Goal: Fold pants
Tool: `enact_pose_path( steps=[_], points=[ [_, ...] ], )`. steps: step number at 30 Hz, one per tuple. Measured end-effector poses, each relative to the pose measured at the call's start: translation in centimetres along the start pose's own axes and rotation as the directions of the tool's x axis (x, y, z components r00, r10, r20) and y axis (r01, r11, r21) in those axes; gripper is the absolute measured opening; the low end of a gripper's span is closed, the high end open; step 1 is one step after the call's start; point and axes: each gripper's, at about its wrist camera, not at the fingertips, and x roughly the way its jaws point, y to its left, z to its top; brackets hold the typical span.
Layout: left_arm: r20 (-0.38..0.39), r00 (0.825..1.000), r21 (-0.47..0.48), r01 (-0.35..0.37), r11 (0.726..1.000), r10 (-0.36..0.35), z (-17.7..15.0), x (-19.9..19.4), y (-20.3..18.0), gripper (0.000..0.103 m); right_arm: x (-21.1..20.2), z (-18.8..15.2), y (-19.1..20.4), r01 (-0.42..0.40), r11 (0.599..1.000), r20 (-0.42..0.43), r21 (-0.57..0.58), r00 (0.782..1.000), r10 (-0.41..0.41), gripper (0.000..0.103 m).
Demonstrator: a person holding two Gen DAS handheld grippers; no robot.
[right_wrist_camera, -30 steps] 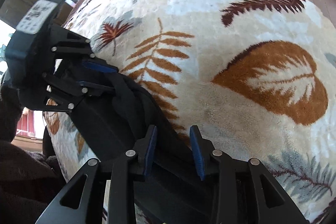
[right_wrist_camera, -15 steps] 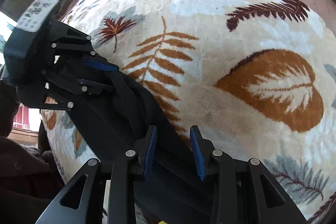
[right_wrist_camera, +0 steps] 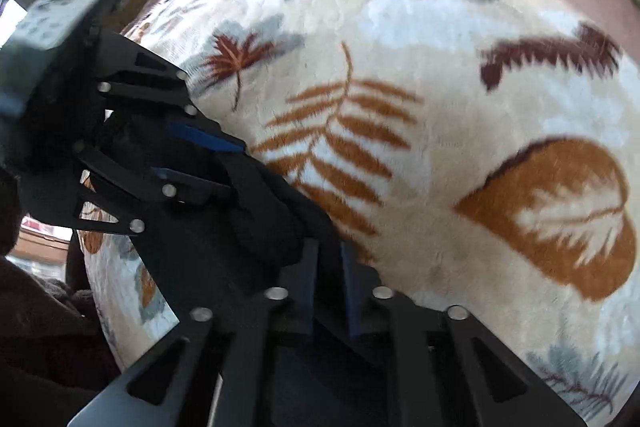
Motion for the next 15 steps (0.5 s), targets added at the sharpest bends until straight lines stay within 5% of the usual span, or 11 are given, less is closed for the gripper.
enact_pose_path(
  steps=[6,11,15],
  points=[
    [0.047,0.994,0.011,-0.096,0.995,0.095,-0.3,-0.5,-1.4,0.011,-0.9,0.1,0.8,0.063,0.997,0.024,-0.044,0.998,-0.062,0.007],
    [0.031,0.996,-0.119,-0.078,0.99,0.082,0.8,-0.2,0.9,0.01,-2.0,0.8,-0.1,0.092,0.996,0.106,-0.005,0.99,-0.091,0.006],
    [0.011,0.997,-0.128,-0.072,0.989,0.074,1.0,0.8,1.4,0.011,0.3,0.6,-2.2,0.119,0.991,0.069,0.061,0.99,-0.124,0.005]
  ],
)
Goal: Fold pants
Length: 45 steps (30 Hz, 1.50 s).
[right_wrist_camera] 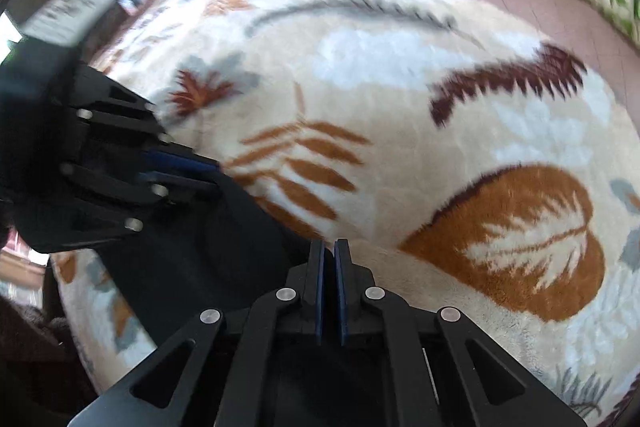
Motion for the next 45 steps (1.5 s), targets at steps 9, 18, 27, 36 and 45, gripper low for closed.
enact_pose_path(
  steps=[9,18,27,36,45],
  points=[
    [-0.016,0.999,-0.016,0.029,0.999,-0.029,0.4,-0.1,1.1,0.011,-2.5,-1.0,-0.4,-0.138,0.989,0.058,0.055,0.989,0.134,0.044],
    [-0.025,0.999,-0.039,0.043,0.998,-0.044,0.5,-0.4,2.5,0.014,-1.7,-0.9,0.8,-0.022,1.0,0.095,-0.013,0.995,0.023,0.006],
    [-0.044,0.999,-0.059,-0.007,0.998,0.005,-0.1,-0.8,2.3,0.02,-1.4,-1.3,-0.8,0.02,0.992,0.088,0.125,0.996,-0.032,0.027],
    [-0.035,0.999,-0.237,0.003,0.971,-0.012,-3.1,-6.5,0.3,0.02,-15.2,-9.6,-3.9,0.04,0.933,0.239,0.358,0.962,-0.133,0.051],
    [0.065,0.933,-0.354,0.354,0.866,-0.354,-0.1,-6.7,-15.5,0.02,-22.7,-24.7,-9.6,0.023,0.776,0.257,0.63,0.937,-0.236,0.056]
  ],
)
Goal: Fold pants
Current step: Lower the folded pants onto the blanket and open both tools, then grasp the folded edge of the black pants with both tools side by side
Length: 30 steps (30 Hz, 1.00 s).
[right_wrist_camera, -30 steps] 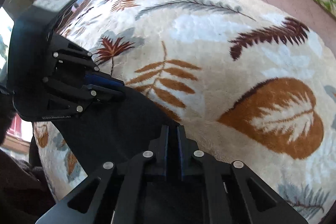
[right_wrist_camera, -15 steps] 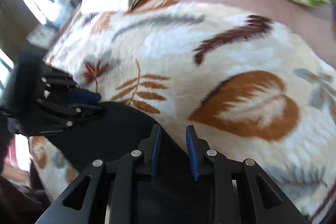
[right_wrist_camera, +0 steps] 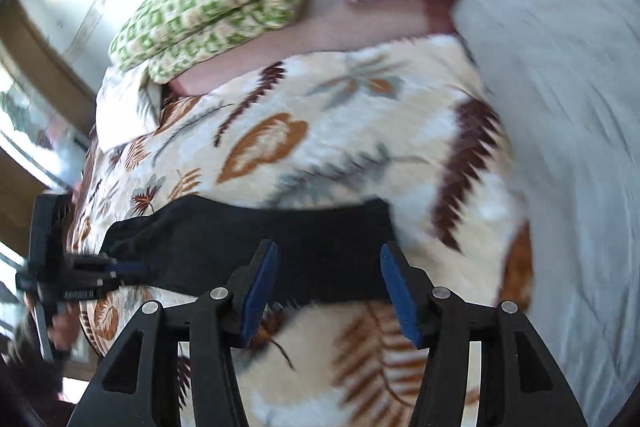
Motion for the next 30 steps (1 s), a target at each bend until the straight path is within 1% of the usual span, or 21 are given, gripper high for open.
enact_pose_path(
  steps=[1,3,5,6,8,9,12,13,15,18,22,23,24,26,30],
  points=[
    [-0.012,0.999,-0.046,0.041,0.998,-0.042,-0.2,1.1,-1.0,0.02,0.0,-0.3,-0.7,-0.001,1.0,-0.004,0.011,1.0,0.001,0.056],
    [-0.021,0.993,-0.168,0.114,0.979,-0.119,-0.5,3.5,-2.2,0.02,0.9,-1.0,-2.0,-0.001,0.999,-0.031,0.034,1.0,0.002,0.056],
    [-0.029,0.984,-0.282,0.161,0.946,-0.176,-0.8,5.9,-2.7,0.02,2.0,-1.4,-3.5,-0.006,0.998,-0.046,0.062,0.999,0.009,0.056],
    [-0.034,0.977,-0.331,0.186,0.925,-0.208,-0.7,7.1,-2.8,0.02,2.5,-1.5,-4.2,-0.015,0.997,-0.05,0.078,0.999,0.019,0.057],
    [-0.024,0.969,-0.402,0.214,0.89,-0.244,-0.6,8.3,-3.5,0.02,3.9,-1.6,-5.4,-0.043,0.991,-0.048,0.127,0.998,0.049,0.057],
    [-0.007,0.968,-0.435,0.222,0.873,-0.25,-0.4,8.7,-3.5,0.02,4.5,-1.6,-6.0,-0.057,0.987,-0.047,0.147,0.997,0.065,0.057],
    [0.051,0.974,-0.483,0.218,0.848,-0.221,0.1,8.8,-3.6,0.02,6.2,-1.4,-7.2,-0.095,0.976,-0.04,0.195,0.994,0.105,0.057],
    [0.071,0.973,-0.503,0.224,0.835,-0.218,0.2,8.9,-3.6,0.02,6.7,-1.3,-7.5,-0.109,0.973,-0.034,0.202,0.992,0.119,0.057],
    [0.095,0.97,-0.554,0.238,0.798,-0.224,0.2,9.4,-3.5,0.02,7.2,-1.1,-7.8,-0.122,0.971,-0.025,0.206,0.991,0.13,0.057],
    [0.128,0.962,-0.633,0.267,0.727,-0.242,-0.6,10.3,-3.2,0.02,7.6,-0.9,-8.5,-0.155,0.959,-0.007,0.236,0.987,0.161,0.057],
    [0.151,0.955,-0.7,0.286,0.654,-0.256,-1.3,12.1,-3.4,0.02,8.3,-0.5,-8.8,-0.166,0.957,-0.015,0.24,0.984,0.175,0.057],
    [0.16,0.951,-0.718,0.296,0.63,-0.264,-1.4,12.4,-3.2,0.02,8.3,-0.5,-8.7,-0.17,0.956,-0.014,0.238,0.984,0.178,0.057],
    [0.187,0.944,-0.735,0.318,0.599,-0.272,-1.4,12.7,-3.1,0.02,8.4,-0.5,-8.7,-0.174,0.956,-0.013,0.237,0.983,0.182,0.057],
    [0.222,0.936,-0.752,0.343,0.563,-0.273,-1.2,12.9,-3.0,0.02,8.3,-0.5,-8.7,-0.191,0.952,-0.007,0.238,0.98,0.198,0.057],
    [0.251,0.929,-0.765,0.362,0.533,-0.271,-1.1,13.0,-2.7,0.019,8.2,-0.4,-8.8,-0.22,0.947,-0.008,0.232,0.974,0.228,0.059]
  ],
)
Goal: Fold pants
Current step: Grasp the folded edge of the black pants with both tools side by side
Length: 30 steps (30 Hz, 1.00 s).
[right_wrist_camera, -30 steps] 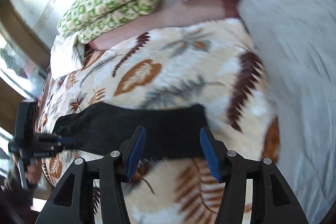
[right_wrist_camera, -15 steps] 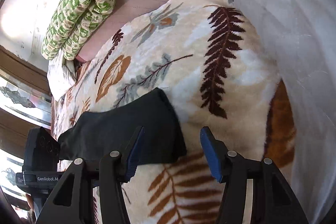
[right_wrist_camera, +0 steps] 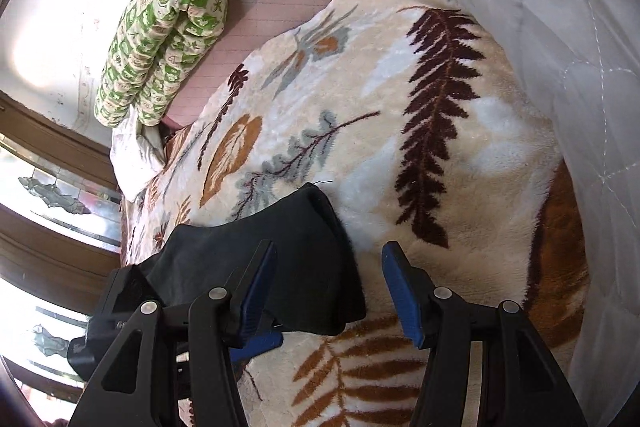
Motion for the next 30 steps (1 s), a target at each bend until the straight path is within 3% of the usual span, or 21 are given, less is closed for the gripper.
enact_pose_path(
  steps=[9,11,14,21,30],
  points=[
    [0.051,0.998,0.003,0.025,1.0,-0.025,-1.0,-0.7,0.2,0.019,1.5,1.0,-0.9,-0.039,0.998,-0.029,0.053,0.999,0.041,0.062],
    [0.031,0.998,-0.025,0.06,0.998,-0.059,-1.2,-1.1,0.6,0.019,2.1,1.2,-0.9,-0.046,0.997,-0.039,0.055,0.998,0.048,0.062],
    [0.061,0.997,0.011,0.051,0.999,-0.052,-1.0,-1.3,-0.1,0.02,2.8,1.2,-0.9,-0.062,0.996,-0.049,0.059,0.997,0.065,0.065],
    [0.06,0.997,-0.06,0.054,0.997,-0.05,-0.5,0.6,0.4,0.019,3.1,1.3,-1.0,-0.087,0.994,-0.057,0.067,0.994,0.091,0.067],
    [0.09,0.992,-0.024,0.091,0.996,-0.088,-0.7,-0.3,-0.5,0.019,3.3,1.3,-1.8,-0.153,0.982,-0.059,0.113,0.985,0.161,0.074]
  ],
)
